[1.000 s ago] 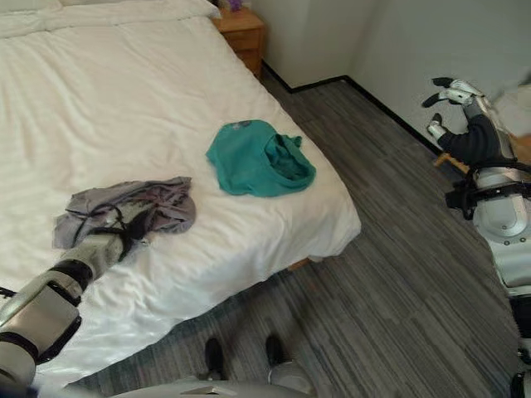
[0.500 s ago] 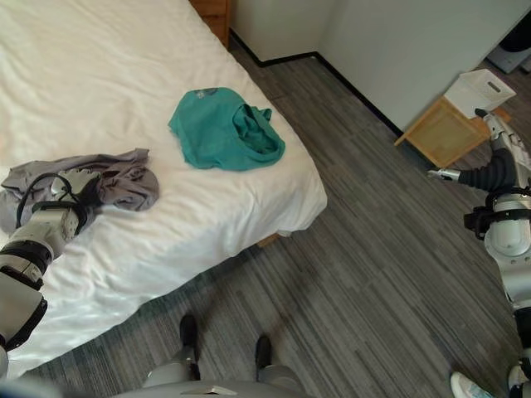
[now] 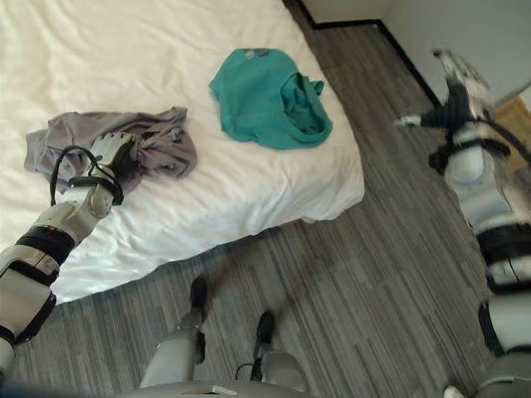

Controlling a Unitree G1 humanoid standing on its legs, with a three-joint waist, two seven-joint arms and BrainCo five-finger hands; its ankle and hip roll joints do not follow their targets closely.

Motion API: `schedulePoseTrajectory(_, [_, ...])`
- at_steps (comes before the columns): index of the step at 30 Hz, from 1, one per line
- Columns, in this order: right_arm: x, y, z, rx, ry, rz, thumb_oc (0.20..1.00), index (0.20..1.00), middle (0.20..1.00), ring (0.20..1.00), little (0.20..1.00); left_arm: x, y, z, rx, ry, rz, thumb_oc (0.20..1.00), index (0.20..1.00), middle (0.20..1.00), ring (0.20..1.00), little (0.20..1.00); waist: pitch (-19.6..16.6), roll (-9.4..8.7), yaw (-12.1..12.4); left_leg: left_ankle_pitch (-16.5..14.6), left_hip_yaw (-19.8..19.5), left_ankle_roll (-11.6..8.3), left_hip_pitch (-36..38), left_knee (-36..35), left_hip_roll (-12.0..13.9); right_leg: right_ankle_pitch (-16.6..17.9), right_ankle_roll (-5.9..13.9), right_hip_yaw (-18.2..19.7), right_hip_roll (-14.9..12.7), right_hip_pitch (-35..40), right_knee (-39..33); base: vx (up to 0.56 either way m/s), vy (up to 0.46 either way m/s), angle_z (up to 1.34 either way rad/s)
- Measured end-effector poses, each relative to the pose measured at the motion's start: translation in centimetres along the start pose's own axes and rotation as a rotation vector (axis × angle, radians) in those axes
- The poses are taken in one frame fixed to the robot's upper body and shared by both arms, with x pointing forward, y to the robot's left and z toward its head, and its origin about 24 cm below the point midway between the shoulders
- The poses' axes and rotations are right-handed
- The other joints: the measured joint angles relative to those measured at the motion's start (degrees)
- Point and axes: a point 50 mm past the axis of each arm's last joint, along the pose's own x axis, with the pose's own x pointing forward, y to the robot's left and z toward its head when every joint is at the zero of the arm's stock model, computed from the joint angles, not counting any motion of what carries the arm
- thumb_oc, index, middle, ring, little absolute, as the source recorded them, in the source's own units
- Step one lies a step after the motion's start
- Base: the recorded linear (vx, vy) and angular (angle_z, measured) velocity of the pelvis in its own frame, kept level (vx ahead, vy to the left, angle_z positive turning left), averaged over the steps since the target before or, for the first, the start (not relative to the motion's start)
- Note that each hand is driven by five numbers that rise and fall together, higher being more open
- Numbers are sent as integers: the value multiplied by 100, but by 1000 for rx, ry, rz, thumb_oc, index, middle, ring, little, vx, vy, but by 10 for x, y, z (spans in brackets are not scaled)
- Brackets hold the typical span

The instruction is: Pick up bed clothes into laundry basket.

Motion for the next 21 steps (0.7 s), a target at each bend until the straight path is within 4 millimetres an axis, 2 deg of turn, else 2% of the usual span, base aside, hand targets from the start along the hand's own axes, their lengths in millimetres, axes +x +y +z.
schedulePoseTrajectory(2, [20,-21,20,9,-31,-60,1000,1000,1000,1000,1000,11,13,23,-53,-76,65,200,200,200,200,200,142,20,112,134,-104,62,-192,4,14,10,-12,-13,41,-128,-1,-63,-32,32])
schedulePoseTrajectory(3, [24,-21,27,8,-49,-59,1000,1000,1000,1000,1000,13,15,27,-66,-94,77,200,200,200,200,200,148,24,114,172,-189,78,-270,4,1,10,-12,-12,56,-143,-1,-38,-23,49])
schedulePoseTrajectory(5, [33,-12,43,22,-58,-37,1000,1000,1000,1000,1000,16,19,33,-76,-116,103,200,200,200,200,200,163,22,130,172,-381,71,-368,4,-7,9,-11,44,79,-160,-3,-59,-18,46])
schedulePoseTrajectory(7, [41,-14,58,40,-75,-47,1000,1000,1000,1000,1000,20,29,44,-89,-158,143,200,200,200,200,200,201,34,263,185,-458,51,-535,5,-7,5,-5,52,102,-292,-3,-57,-20,21])
schedulePoseTrajectory(9, [49,-14,88,71,-142,-55,1000,1000,1000,1000,1000,25,40,57,-109,-201,210,200,200,200,200,200,296,74,361,251,-491,26,-760,6,-4,5,-5,45,126,-498,-1,-80,-51,6])
schedulePoseTrajectory(12, [49,10,115,123,-190,11,1000,1000,1000,1000,1000,31,49,74,-137,-241,271,200,200,200,200,200,434,77,442,285,-566,8,-947,6,14,-7,10,30,168,-650,-2,-61,-51,9])
schedulePoseTrajectory(16, [47,25,128,164,-197,48,1000,1000,1000,1000,1000,42,79,91,-204,-293,373,200,200,200,200,200,618,144,450,423,-766,-48,-1377,7,13,-41,53,33,226,-971,-2,-61,-43,20])
schedulePoseTrajectory(19, [47,40,95,91,-61,100,1000,1000,1000,1000,1000,47,92,104,-234,-334,410,200,200,200,200,200,717,192,489,455,-799,-120,-1556,6,-15,-88,87,51,209,-1117,-2,-40,-3,4])
schedulePoseTrajectory(21, [51,28,93,76,-51,77,1000,1000,1000,1000,1000,47,97,102,-233,-328,425,200,200,200,200,200,740,227,411,475,-765,-142,-1630,6,-37,-81,78,108,177,-1210,-2,-13,11,-5])
